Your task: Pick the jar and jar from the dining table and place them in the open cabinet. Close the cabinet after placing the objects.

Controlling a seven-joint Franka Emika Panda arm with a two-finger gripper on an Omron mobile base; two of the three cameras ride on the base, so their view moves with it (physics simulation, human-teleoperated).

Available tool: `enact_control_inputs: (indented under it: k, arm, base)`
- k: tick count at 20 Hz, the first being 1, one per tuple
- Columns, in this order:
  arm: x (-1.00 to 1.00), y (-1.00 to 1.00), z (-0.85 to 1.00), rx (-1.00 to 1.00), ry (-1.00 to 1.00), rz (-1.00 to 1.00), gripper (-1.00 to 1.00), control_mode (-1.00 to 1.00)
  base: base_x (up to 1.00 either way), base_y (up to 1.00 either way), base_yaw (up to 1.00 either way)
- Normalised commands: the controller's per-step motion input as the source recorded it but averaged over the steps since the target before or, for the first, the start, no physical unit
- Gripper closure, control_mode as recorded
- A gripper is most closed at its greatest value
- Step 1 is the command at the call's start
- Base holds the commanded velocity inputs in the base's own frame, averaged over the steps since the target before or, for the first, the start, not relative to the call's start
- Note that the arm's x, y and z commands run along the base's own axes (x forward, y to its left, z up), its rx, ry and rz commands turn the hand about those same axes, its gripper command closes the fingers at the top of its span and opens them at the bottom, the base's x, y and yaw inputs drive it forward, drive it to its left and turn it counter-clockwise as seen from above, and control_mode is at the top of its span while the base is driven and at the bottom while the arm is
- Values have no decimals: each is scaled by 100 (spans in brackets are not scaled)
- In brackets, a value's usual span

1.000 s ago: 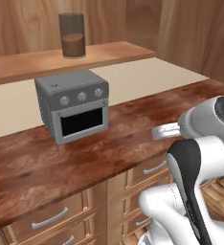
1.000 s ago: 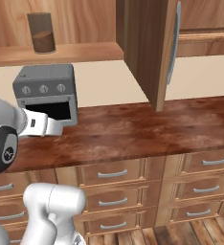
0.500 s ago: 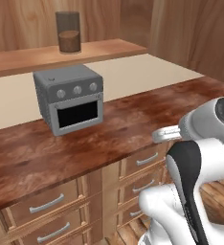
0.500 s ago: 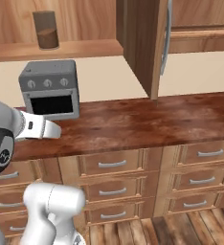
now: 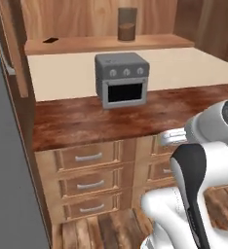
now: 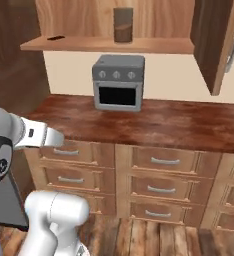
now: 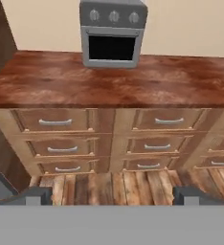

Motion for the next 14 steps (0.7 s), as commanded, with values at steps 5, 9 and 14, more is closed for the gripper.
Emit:
enact_control_inputs:
  k: [5,9,14]
  arm:
    - [0,0,0,0,0,0,-100,100]
    - [0,0,0,0,0,0,-100,100]
    - [0,0,0,0,0,0,-100,100]
  base:
    - [0,31,100]
    - [0,32,100]
    - [0,52,98]
